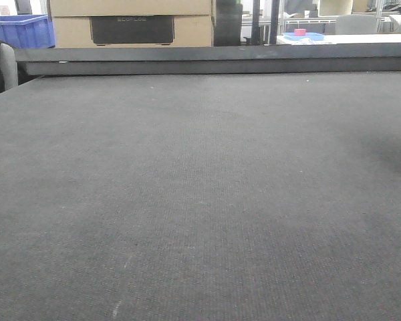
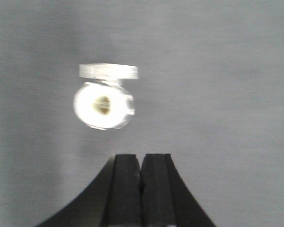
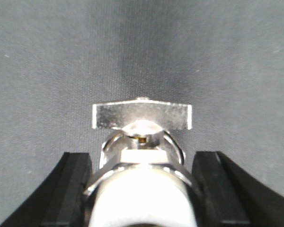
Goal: Place valve from conveyor to right shelf box
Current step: 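Close the right gripper around the white valve body, then close the left gripper around the other white valve body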
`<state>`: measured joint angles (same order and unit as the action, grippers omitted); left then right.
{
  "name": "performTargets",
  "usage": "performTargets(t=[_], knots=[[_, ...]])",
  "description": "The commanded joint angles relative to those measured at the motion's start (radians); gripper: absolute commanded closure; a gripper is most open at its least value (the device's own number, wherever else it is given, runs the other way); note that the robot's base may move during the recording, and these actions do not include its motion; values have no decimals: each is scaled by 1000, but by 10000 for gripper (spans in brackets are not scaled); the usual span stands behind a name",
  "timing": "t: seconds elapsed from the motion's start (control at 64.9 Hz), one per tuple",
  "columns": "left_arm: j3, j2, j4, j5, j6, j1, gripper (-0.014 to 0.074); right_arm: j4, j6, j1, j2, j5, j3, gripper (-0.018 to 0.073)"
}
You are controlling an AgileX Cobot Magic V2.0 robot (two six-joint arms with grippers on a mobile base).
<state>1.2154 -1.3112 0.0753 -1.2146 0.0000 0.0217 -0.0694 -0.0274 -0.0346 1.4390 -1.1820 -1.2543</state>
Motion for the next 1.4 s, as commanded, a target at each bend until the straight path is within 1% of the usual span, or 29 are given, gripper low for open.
performTargets(t=[0.0, 0.046, 0.216, 0.231, 0.308, 0.385, 0.462, 0.632, 0.709, 0.878, 1.002, 1.125, 1.233, 1.31, 1.325, 1.387], knots=[[10, -43, 62, -6, 0, 5, 647, 13, -1, -4, -44, 8, -12, 721], [10, -65, 66, -6, 0, 5, 598, 13, -1, -4, -53, 8, -12, 721], [10, -137, 66, 34, 0, 5, 265, 13, -1, -4, -58, 0, -12, 721], [10, -144, 66, 39, 0, 5, 223, 13, -1, -4, -58, 0, -12, 721], [10, -166, 66, 52, 0, 5, 93, 13, -1, -4, -58, 0, -12, 721], [10, -185, 62, 62, 0, 5, 43, 13, -1, -4, -58, 4, -12, 721], [5, -210, 62, 80, 0, 5, 38, 13, -1, -4, -58, 7, -12, 721], [-28, -257, 55, 145, 0, 5, 71, 13, -1, -4, -58, 10, -12, 721], [-42, -272, 42, 154, 0, 5, 88, 13, -1, -4, -58, 12, -12, 721], [-65, -308, 42, 160, 0, 5, 127, 13, -1, -4, -58, 14, -12, 721], [-67, -312, 42, 167, -10, 5, 182, 13, -1, -4, -58, 14, -12, 721], [-67, -312, 42, 191, -32, 5, 313, 13, -1, -4, -58, 14, -12, 721], [-67, -312, 42, 191, -53, 5, 451, 13, -1, -4, -58, 14, -12, 721], [-67, -312, 42, 191, -61, 5, 569, 13, -1, -4, -58, 14, -12, 721], [-67, -312, 42, 191, -61, 5, 608, 13, -1, -4, -58, 14, -12, 721], [-67, -312, 42, 191, -61, 5, 710, 13, -1, -4, -58, 14, -12, 721]])
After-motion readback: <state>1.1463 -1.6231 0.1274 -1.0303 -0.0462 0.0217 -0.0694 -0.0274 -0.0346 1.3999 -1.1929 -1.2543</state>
